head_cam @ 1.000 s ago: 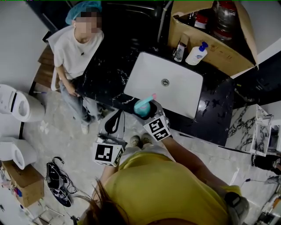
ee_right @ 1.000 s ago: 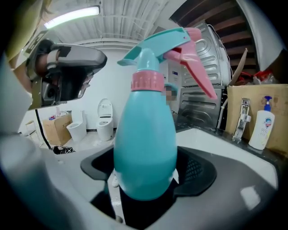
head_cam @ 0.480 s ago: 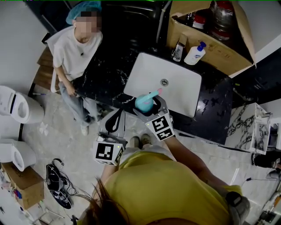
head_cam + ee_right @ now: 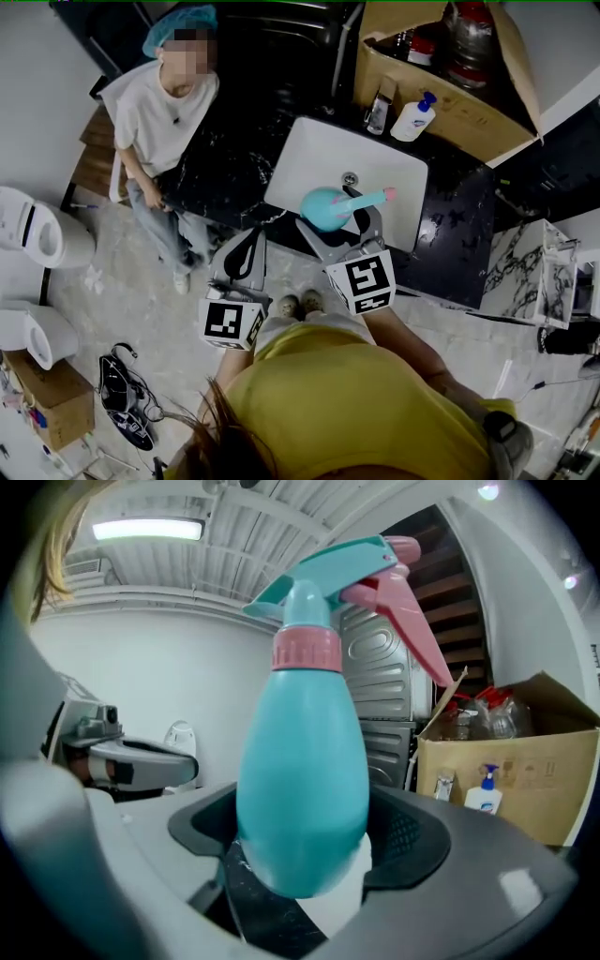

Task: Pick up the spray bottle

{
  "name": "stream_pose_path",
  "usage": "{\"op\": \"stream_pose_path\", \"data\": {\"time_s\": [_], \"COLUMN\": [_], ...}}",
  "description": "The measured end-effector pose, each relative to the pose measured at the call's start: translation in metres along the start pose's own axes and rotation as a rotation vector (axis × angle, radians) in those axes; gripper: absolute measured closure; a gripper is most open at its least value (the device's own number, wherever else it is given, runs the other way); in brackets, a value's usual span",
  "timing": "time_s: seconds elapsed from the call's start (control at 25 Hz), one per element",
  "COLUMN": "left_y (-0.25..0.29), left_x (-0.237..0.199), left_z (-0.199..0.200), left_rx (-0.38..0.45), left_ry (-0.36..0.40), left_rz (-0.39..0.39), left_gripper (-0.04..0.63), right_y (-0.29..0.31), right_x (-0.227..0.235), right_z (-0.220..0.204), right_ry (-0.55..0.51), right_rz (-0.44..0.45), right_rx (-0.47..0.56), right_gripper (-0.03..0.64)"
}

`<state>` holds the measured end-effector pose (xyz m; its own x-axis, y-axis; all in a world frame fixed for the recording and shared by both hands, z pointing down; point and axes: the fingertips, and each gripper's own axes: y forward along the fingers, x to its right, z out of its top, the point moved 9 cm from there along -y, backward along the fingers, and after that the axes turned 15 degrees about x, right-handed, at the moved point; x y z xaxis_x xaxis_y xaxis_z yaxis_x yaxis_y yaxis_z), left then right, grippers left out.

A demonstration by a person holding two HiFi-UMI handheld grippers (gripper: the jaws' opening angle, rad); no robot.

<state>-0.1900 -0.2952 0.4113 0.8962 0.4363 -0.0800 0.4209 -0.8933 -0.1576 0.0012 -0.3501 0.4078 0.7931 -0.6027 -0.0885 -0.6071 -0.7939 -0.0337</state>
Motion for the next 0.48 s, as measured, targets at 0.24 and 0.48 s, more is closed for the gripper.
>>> {"op": "stream_pose_path", "data": {"time_s": [0.24,0.48], "left_y": [0.000,0.003], "left_x": [-0.002,-0.001], "left_z": [0.003,0.002], "left_rx": [0.001,-0.001], "left_ry": [0.009,0.007], "left_rz": [0.002,-0.006], "left_gripper": [0.597,0.597], "right_y": [-0.014,-0.019], "right_x": [0.004,0.009], "right_z": [0.018,0.014], "right_ry": [-0.023,-0.033], "right_rz": [-0.074,-0.102], "right_rx": [0.016,0.000], "right_gripper": [0.225,0.225]}}
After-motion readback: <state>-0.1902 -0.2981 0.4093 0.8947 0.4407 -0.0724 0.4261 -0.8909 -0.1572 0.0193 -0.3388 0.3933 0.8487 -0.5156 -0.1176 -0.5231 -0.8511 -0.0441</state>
